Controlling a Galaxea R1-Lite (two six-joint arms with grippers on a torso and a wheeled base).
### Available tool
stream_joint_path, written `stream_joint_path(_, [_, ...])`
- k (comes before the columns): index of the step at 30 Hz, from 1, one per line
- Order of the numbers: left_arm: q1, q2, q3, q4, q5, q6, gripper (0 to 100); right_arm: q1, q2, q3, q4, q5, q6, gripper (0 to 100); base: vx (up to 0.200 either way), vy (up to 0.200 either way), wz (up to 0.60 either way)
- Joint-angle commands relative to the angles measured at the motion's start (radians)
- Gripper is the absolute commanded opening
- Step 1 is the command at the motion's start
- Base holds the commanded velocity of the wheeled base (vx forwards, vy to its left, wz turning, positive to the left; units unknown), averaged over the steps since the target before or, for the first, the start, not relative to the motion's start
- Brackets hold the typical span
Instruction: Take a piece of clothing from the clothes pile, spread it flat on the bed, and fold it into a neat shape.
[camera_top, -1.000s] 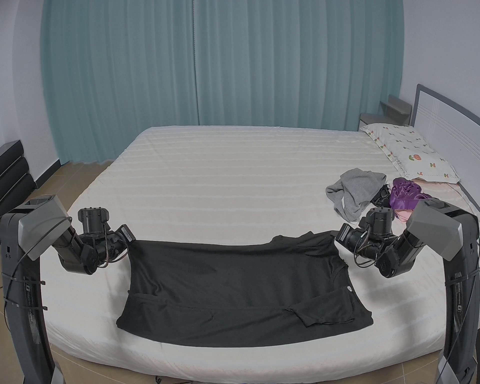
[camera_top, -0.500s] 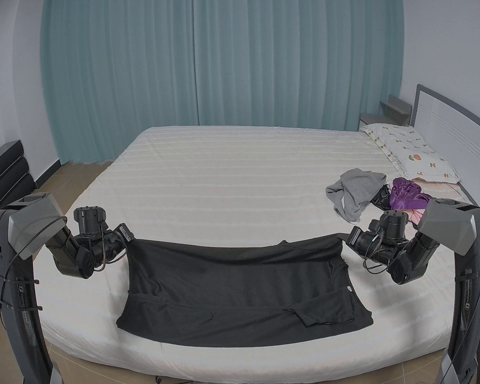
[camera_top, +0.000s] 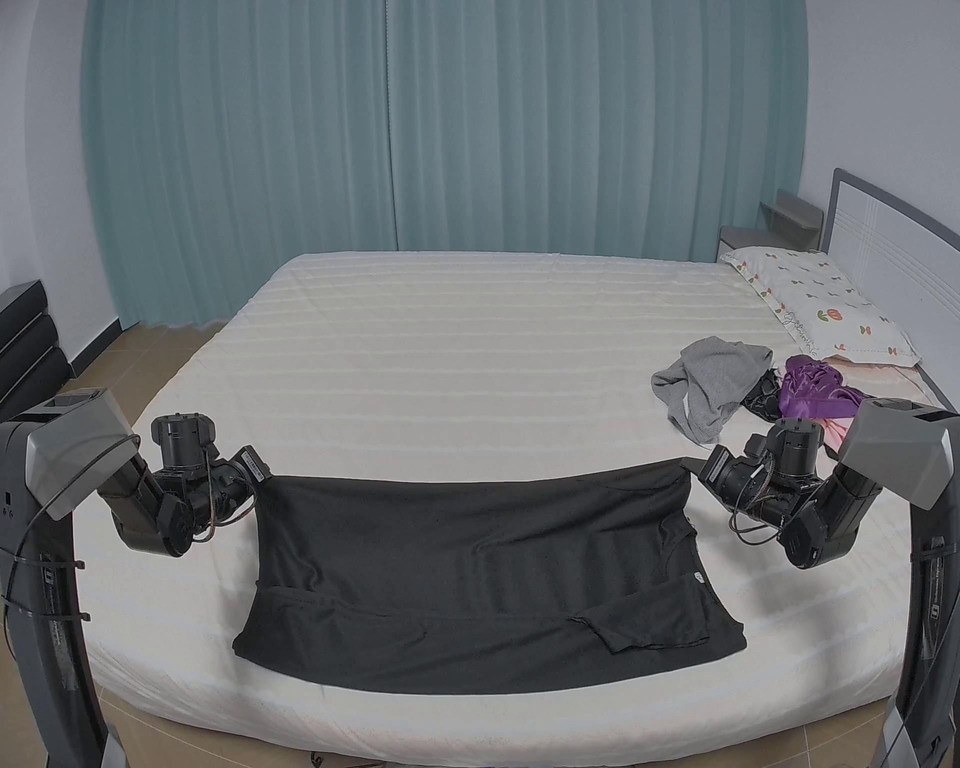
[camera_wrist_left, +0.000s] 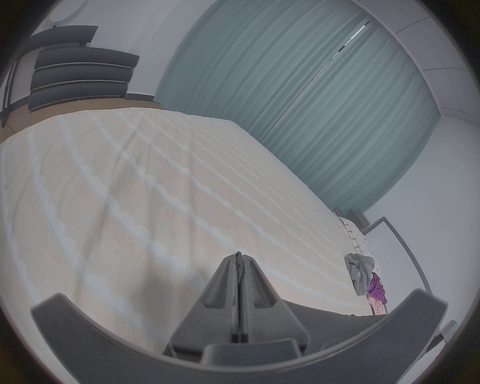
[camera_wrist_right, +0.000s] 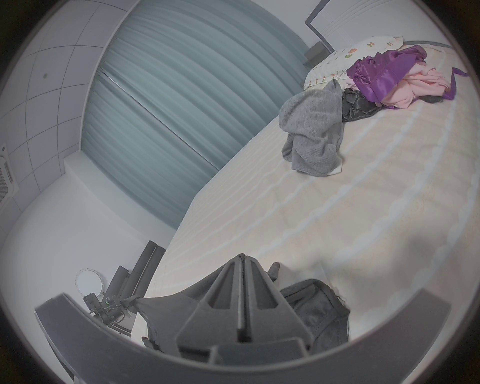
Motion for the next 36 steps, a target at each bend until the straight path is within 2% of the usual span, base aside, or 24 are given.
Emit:
stream_joint_path(1, [0.003, 0.018, 0.009, 0.0, -0.002, -0.001, 0, -0.001, 0.001, 0.021, 0.0, 0.001, -0.001, 0, 0.0, 0.0, 0.0])
stream_joint_path(13, [0.002, -0.106, 0.2, -0.009, -0.005, 0.004, 0, -0.025, -0.089, 0.191, 0.001, 0.074, -0.003, 0, 0.0, 0.0, 0.0])
stream_joint_path(19, [0.002, -0.111, 0.301, -0.103, -0.005, 0.006, 0, -0.027, -0.132, 0.288, 0.0, 0.096, -0.015, 0, 0.0, 0.0, 0.0])
stream_joint_path(26, [0.0, -0.113, 0.402, -0.175, -0.007, 0.009, 0, -0.035, -0.155, 0.404, -0.002, 0.122, -0.074, 0, 0.0, 0.0, 0.0])
stream_joint_path(29, [0.0, -0.111, 0.454, -0.215, -0.015, 0.009, 0, -0.035, -0.145, 0.449, -0.029, 0.123, -0.129, 0, 0.0, 0.0, 0.0])
stream_joint_path(36, [0.002, -0.1, 0.517, -0.262, -0.025, 0.024, 0, -0.056, -0.143, 0.486, -0.036, 0.123, -0.143, 0, 0.0, 0.0, 0.0])
